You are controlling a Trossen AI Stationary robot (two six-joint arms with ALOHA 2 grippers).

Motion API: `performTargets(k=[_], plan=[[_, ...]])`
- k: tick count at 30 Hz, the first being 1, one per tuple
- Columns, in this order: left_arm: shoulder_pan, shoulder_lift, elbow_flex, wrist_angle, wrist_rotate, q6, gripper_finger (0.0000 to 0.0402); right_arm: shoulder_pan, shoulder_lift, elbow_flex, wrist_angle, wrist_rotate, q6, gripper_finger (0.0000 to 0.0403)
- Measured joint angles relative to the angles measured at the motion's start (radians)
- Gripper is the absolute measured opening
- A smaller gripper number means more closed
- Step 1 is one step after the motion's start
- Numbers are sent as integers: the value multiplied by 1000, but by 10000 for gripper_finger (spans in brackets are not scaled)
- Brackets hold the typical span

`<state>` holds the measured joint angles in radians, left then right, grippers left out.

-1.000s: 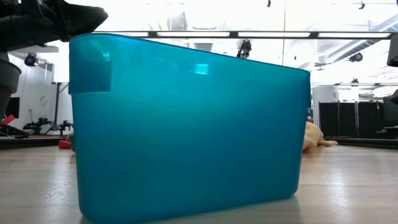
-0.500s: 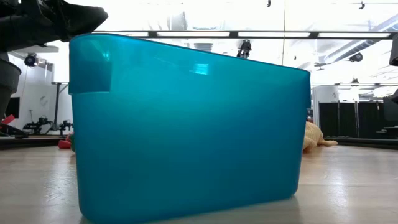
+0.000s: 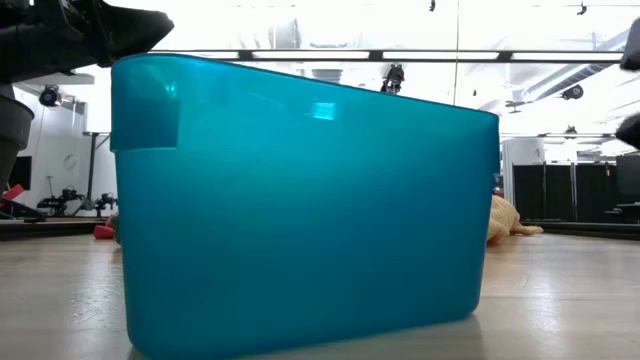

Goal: Pick and placing Produce into tupperware
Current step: Put the raspberry into the bin

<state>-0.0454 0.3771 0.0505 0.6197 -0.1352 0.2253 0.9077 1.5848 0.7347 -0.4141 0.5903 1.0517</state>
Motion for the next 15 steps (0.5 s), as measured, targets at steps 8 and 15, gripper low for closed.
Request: performTargets(k=[8, 15], plan=[[0, 0, 0, 0, 0, 0, 78, 0, 0, 60, 16, 90, -103, 94], [0, 0, 0, 0, 0, 21, 78, -2, 0, 88, 125, 178, -276, 95]])
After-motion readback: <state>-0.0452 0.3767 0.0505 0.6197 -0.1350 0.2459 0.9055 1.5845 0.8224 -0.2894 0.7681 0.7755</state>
